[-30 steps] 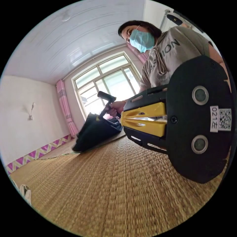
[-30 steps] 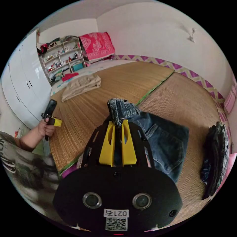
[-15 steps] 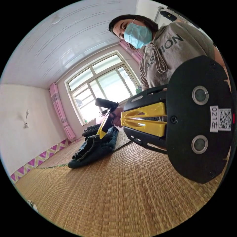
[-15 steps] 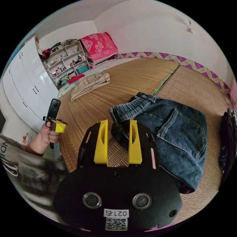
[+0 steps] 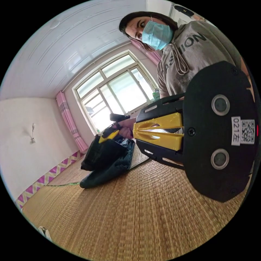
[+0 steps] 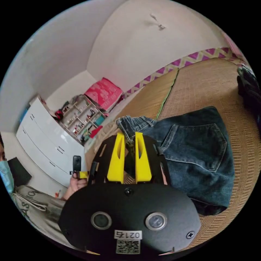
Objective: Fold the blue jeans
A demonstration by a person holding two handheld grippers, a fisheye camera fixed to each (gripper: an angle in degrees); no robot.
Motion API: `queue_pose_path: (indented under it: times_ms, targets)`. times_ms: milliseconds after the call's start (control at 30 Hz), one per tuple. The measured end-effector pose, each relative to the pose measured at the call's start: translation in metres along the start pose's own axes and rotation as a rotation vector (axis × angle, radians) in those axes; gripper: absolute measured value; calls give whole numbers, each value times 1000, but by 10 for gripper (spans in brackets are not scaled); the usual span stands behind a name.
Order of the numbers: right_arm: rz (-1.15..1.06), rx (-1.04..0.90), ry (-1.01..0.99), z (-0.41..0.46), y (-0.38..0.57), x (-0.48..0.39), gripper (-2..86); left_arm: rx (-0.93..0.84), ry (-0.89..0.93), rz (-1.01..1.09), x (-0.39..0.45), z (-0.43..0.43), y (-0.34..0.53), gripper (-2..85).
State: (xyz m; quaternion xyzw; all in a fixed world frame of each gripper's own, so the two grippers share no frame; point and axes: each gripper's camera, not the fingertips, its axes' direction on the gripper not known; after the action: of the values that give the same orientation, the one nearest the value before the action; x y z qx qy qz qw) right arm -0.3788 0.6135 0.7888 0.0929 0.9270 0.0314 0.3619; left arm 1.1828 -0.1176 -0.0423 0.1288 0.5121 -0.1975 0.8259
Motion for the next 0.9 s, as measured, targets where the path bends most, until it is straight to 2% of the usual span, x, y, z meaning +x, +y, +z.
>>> queue_pose_path:
  times_ms: [100,200,267,300,367,400,433,500,567,600,633,667,700,767,900]
  targets:
    - [108,167,-102,-107,-1,56,62,-18,-10,4,12,-3,-20,-9]
    - [151,343,-30,-232,6,100,65,-37,-10,-6,17,0,-41,-9]
    - [167,456,167,-320,20,129,78,-46,3,-11,20,6,-55,-9]
    - [176,467,234,-337,24,138,82,-58,10,-17,22,11,-65,-9]
    - [258,405,484,-384,47,185,94,-78,15,-14,27,19,-78,-9]
    - [285,378,510,-391,57,199,94,-89,17,-5,32,23,-86,-9]
    - [335,336,489,-399,83,224,81,-99,18,8,37,26,-93,-9]
    - [336,335,320,-401,136,247,46,-101,24,43,43,27,-102,-9]
    - [236,408,102,-388,210,253,12,-87,59,88,44,23,-106,-9]
    - [205,433,64,-384,228,253,6,-82,96,96,41,21,-106,-9]
    - [196,500,-30,-380,257,255,1,-71,170,49,35,18,-107,-9]
    - [67,583,-127,-391,276,245,-2,-65,220,43,34,17,-110,-9]
    - [26,622,-127,-396,285,240,-3,-67,253,42,39,15,-115,-9]
    - [122,724,-43,-402,311,241,-5,-68,222,13,45,17,-122,-9]
    - [144,693,-96,-401,323,248,-6,-128,95,47,86,34,-138,-9]
